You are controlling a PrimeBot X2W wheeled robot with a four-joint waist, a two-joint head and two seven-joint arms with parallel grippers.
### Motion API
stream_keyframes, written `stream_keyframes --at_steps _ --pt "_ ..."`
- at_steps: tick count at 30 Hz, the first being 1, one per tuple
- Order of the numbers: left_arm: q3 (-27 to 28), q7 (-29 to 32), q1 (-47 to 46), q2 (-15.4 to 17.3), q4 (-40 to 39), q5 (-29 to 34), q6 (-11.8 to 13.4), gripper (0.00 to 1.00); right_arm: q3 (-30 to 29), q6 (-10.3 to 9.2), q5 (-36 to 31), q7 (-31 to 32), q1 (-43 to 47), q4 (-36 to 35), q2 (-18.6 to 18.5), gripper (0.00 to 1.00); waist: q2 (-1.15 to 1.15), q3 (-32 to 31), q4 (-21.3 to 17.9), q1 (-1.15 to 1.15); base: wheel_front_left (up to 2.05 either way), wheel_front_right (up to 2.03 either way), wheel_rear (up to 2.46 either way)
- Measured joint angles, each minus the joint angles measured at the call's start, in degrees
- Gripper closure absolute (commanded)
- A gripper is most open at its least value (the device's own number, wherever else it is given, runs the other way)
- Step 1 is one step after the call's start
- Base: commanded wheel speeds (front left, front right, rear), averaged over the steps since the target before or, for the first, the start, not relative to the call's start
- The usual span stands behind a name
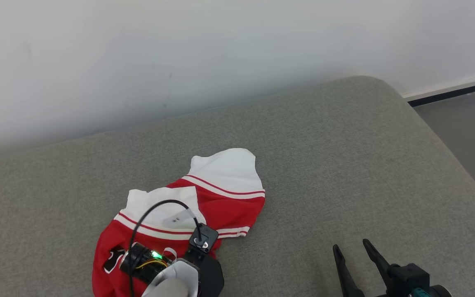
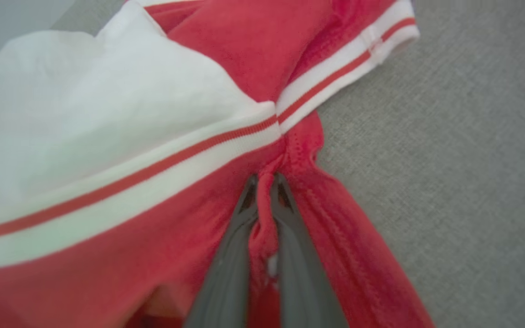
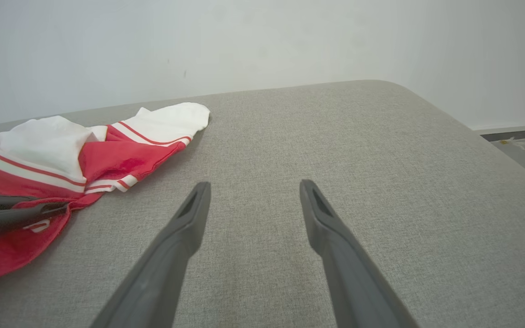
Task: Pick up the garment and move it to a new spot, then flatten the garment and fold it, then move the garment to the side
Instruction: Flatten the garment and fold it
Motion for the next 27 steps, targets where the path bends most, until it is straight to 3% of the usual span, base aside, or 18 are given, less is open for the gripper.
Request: stream_keyframes --at_steps 6,11,15,18,22,27 --pt "5.15 -9.66 -2.71 -0.45 2.89 -5.3 -3.12 1.0 0.09 0.0 0.02 -1.27 -0.66 1.77 0.01 0.0 0.0 -0.16 1.36 0.0 0.0 0.0 0.0" --pt "9.99 -18.82 -7.5 -1.16 3.86 -10.78 -9.66 1.0 0.27 0.0 0.02 -2.0 -1.4 3.15 0.01 0.0 0.0 -0.71 2.8 0.01 0.0 0.0 0.0" --pt "12.65 -21.87 -11.88 -1.32 0.3 -16.94 -12.4 1.0 0.52 0.0 0.02 -2.47 -1.84 4.3 0.02 0.0 0.0 -1.67 3.66 0.0 0.0 0.0 0.0" --pt "10.31 -22.3 -15.17 -1.46 -11.24 -23.27 -12.17 1.0 0.88 0.0 0.04 -2.45 -2.07 4.95 0.01 0.0 0.0 -2.56 4.08 0.01 0.0 0.0 0.0" --pt "8.64 -24.5 -21.14 -1.77 -23.62 -30.6 -7.16 1.0 1.51 0.0 0.12 -2.4 -2.05 4.99 0.0 0.0 0.0 -3.2 4.31 0.0 0.0 0.0 0.0" --pt "10.27 -27.28 -26.68 -1.77 -31.2 -38.16 -2.69 1.0 1.88 0.0 0.55 -2.29 -2.05 4.99 0.02 0.0 0.0 -3.19 3.97 0.0 0.0 0.0 0.0"
